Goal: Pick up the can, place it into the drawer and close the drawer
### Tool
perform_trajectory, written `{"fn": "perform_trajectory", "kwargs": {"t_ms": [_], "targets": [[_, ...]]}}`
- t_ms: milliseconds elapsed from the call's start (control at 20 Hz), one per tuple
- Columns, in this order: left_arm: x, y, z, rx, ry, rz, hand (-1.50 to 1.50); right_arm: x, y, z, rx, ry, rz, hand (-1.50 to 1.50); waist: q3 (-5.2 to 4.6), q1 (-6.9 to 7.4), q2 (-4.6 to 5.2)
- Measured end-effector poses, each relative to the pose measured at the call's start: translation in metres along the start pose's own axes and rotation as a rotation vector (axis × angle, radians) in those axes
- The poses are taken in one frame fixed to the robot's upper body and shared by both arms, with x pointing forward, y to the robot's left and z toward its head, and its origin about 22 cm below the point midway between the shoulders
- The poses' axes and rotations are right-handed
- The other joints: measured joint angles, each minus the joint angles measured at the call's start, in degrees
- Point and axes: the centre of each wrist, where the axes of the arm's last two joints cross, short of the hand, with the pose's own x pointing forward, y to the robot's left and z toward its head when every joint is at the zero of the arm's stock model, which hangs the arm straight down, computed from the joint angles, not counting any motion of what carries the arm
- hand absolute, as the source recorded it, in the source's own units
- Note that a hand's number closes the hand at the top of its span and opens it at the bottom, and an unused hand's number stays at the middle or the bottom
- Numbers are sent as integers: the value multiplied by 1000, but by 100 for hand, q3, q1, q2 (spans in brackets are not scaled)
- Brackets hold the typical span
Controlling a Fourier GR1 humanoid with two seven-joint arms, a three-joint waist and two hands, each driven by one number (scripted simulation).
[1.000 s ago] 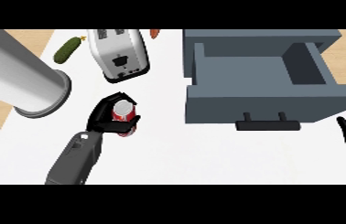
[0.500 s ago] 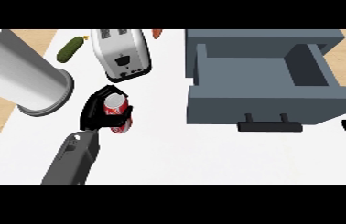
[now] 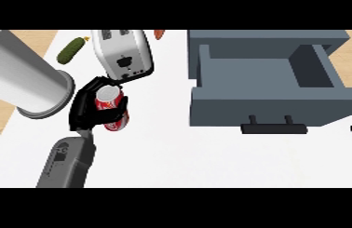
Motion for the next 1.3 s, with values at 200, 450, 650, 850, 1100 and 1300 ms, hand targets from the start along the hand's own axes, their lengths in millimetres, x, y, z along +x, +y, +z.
{"fn": "perform_trajectory", "kwargs": {"t_ms": [200, 450, 650, 850, 1100, 1300], "targets": [[28, -30, -9, -35, -39, -19, 150, -2, -1, -3, 1, -6, 1, -150, 0, -19, 7], [74, -65, -25, -75, -63, -24, 150, -8, 2, -3, -9, -1, -1, -150, -1, -36, 9], [104, -94, -35, -108, -70, -35, 150, -1, 1, 0, -6, -3, 4, -150, -2, -60, 12], [134, -125, -42, -135, -89, -50, 150, -1, -5, -2, -6, -14, 4, -150, -1, -73, 15], [169, -160, -60, -150, -124, -78, 150, -1, 0, -1, -4, -5, 9, -150, -2, -110, 24], [190, -189, -71, -155, -125, -82, 150, -1, -3, -4, -2, -9, 9, -150, -1, -133, 29]]}}
